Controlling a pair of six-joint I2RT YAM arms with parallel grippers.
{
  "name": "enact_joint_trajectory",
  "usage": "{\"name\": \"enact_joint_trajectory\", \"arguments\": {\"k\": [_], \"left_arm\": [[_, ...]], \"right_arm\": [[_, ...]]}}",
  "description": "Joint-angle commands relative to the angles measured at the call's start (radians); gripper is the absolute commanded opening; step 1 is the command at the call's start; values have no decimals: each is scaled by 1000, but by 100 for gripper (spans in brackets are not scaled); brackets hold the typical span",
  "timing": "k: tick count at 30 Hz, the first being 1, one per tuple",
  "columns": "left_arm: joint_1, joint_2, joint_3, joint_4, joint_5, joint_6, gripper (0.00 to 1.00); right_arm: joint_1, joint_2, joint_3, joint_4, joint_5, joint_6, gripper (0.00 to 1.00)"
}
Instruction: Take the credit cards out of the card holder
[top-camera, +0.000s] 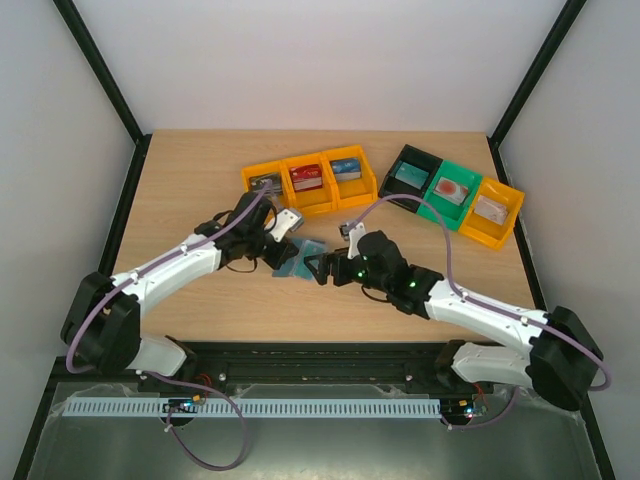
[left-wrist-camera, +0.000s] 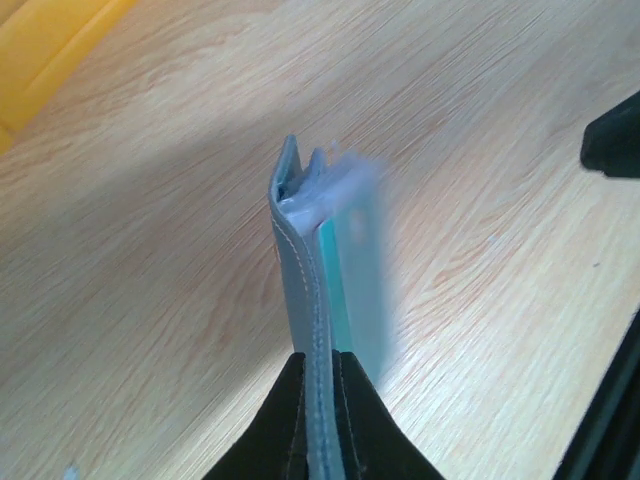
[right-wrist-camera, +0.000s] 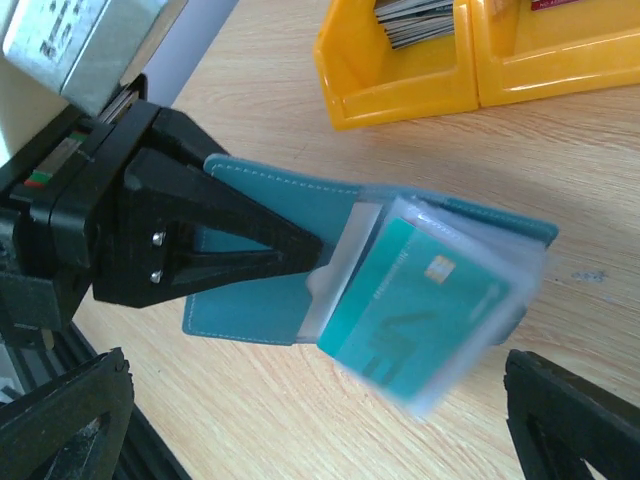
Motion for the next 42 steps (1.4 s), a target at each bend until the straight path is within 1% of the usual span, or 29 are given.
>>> {"name": "enact_joint_trajectory", "arguments": {"k": [1,5,7,9,12,14,17,19,21,24,28,32,37,40,42], "left_arm": [[-9,-2,-13,-70,-83,54,2],[0,-13,-12,-54,11,52,2],[24,-23,-4,-60,97,62,2],[52,-35,10,-82,179,83,2],[74,-54,79,-187,255,160,2],[77,-62,159,-290,297,228,2],[78,-73,289,-438,404,306,2],[75,-72,372,-529,482,354,2],[73,-67,453,-600,525,380,2],[71,-64,531,-658,559,382,2],[64,-65,588,-713,624,410,2],[61,-70,638,-763,636,443,2],[61,-83,668,-825,678,509,2],[61,-84,666,-832,683,518,2],[62,-83,663,-831,682,521,2]], "right_arm": [[-1,69,-23,85,42,27,99],[-1,117,-32,88,70,20,99],[-2,94,-62,117,49,1,99],[-2,38,-102,151,29,-33,99],[-3,-92,-167,196,4,-83,99],[-4,-198,-216,236,-25,-115,99],[-4,-331,-264,276,-48,-145,99],[-4,-394,-275,282,-50,-156,99],[-4,-438,-273,289,-61,-161,99],[-4,-455,-264,317,-86,-159,99],[-4,-446,-241,334,-98,-170,99],[-4,-444,-231,359,-141,-187,99],[-4,-430,-215,359,-188,-207,99],[-4,-412,-201,383,-279,-208,100],[-4,-396,-184,391,-335,-208,91]]}}
